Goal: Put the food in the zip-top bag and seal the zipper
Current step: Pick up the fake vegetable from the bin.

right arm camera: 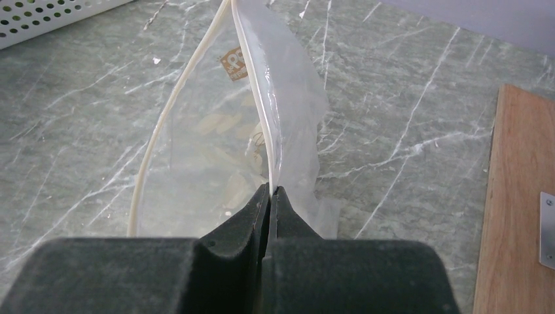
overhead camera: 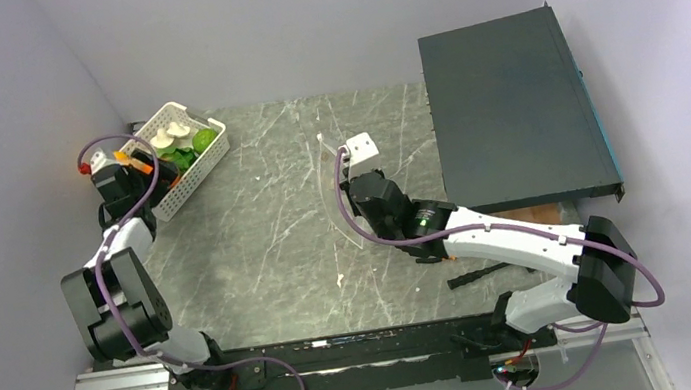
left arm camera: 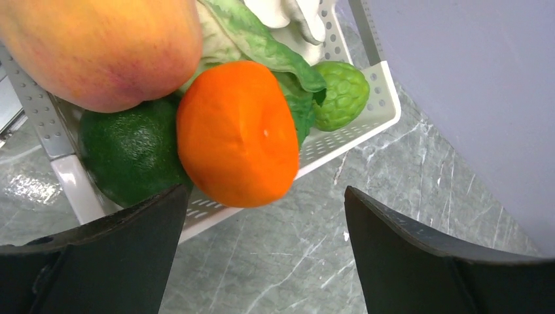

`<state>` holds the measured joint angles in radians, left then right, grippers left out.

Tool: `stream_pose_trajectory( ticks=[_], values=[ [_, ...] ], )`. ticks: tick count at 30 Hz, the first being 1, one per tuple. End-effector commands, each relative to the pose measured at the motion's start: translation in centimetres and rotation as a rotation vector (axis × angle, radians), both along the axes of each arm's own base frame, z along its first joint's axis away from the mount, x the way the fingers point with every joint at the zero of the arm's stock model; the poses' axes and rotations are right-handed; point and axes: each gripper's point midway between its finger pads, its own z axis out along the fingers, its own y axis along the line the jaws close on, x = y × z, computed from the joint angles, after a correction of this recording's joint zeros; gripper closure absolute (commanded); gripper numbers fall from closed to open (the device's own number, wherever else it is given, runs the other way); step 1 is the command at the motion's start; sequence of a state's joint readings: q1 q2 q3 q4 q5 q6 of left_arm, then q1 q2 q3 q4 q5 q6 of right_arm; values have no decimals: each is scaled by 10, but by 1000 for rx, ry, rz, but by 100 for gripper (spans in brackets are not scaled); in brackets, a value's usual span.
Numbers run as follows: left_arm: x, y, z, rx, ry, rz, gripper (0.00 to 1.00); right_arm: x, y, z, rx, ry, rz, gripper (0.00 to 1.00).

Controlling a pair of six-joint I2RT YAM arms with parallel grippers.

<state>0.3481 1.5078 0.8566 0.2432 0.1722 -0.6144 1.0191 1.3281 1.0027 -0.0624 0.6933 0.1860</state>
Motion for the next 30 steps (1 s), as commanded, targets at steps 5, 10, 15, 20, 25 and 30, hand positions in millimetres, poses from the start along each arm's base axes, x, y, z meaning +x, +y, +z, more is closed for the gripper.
stream_pose_trajectory(
  ticks=[5,10,15,20,25,30],
  values=[
    [12,5,-6,-20,-31,-64,11,-2,4,13,60,-30,20,100],
    [10,10,-13,10,3,-52,13,-2,4,13,58,-27,21,100],
    [9,16,-21,14,36,-42,20,-2,5,12,58,-24,23,100],
    [8,18,-18,34,37,-44,35,-2,5,12,60,-27,24,100],
    [4,19,-7,61,8,-40,52,-1,5,10,52,-24,20,100],
    [3,16,7,55,-28,-37,49,-1,4,9,50,-24,17,100]
  ],
)
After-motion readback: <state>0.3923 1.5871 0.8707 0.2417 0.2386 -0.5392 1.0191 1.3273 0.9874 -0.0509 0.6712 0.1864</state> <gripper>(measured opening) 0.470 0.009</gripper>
